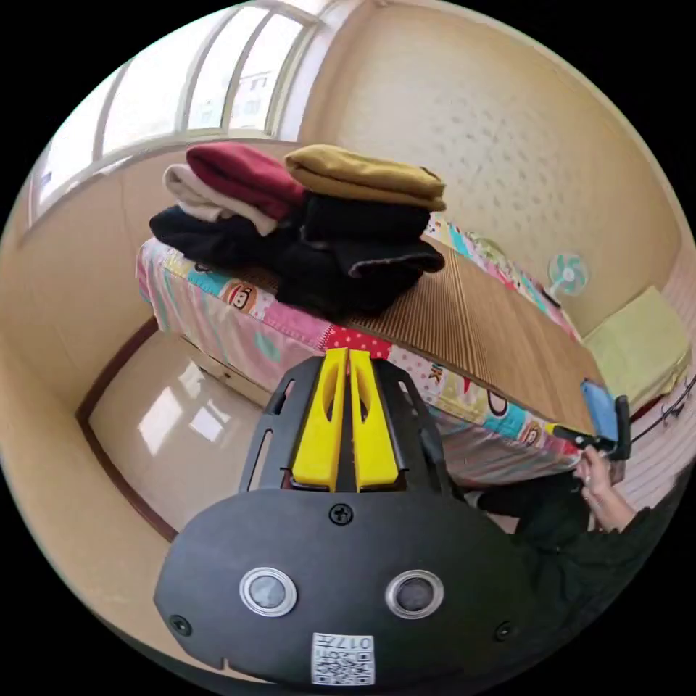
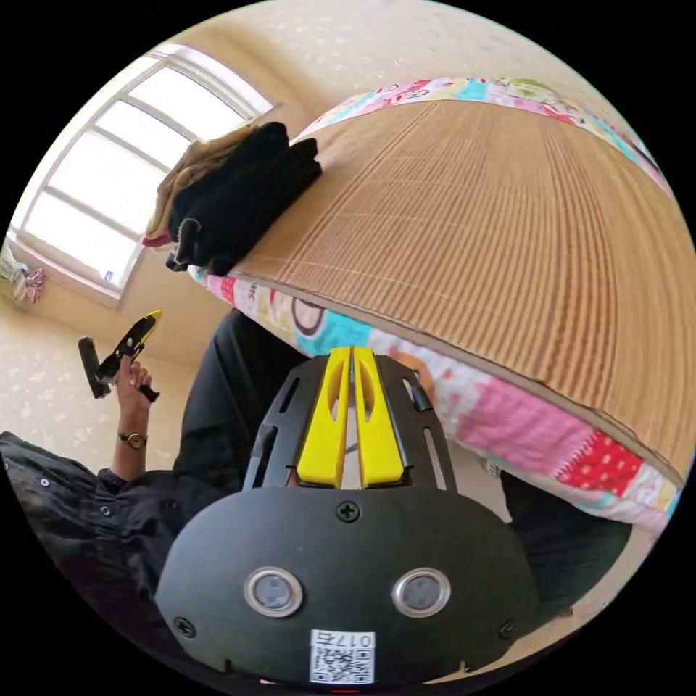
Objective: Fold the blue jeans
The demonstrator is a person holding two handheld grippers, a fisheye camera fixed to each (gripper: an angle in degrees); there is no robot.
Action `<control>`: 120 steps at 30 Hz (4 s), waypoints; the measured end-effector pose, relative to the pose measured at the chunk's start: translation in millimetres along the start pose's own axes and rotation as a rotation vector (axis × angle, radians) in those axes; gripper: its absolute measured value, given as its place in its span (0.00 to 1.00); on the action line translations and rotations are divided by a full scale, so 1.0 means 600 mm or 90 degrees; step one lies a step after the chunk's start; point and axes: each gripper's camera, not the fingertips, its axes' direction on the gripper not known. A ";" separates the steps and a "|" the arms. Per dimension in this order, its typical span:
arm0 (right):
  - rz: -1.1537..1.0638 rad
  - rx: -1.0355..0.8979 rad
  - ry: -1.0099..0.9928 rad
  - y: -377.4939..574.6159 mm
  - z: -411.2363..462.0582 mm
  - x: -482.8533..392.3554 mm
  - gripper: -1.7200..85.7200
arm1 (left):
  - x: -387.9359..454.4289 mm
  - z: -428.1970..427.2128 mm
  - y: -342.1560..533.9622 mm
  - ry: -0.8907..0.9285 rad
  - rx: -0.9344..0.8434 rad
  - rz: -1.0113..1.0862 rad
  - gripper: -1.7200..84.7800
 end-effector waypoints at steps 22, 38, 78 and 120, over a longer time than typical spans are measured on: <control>0.465 0.428 0.369 0.094 -0.385 0.541 0.06 | 0.584 0.168 -0.007 0.492 -0.160 0.232 0.01; 0.106 0.373 0.046 0.132 -0.241 0.265 0.09 | 0.637 0.233 -0.011 0.445 -0.235 0.245 0.01; -0.460 0.292 -0.247 0.024 -0.175 -0.058 0.16 | 0.715 0.158 -0.064 0.834 -0.365 0.559 0.16; -0.398 0.581 -0.098 0.074 -0.304 -0.437 0.05 | 0.405 -0.359 -0.313 0.876 0.200 0.328 0.06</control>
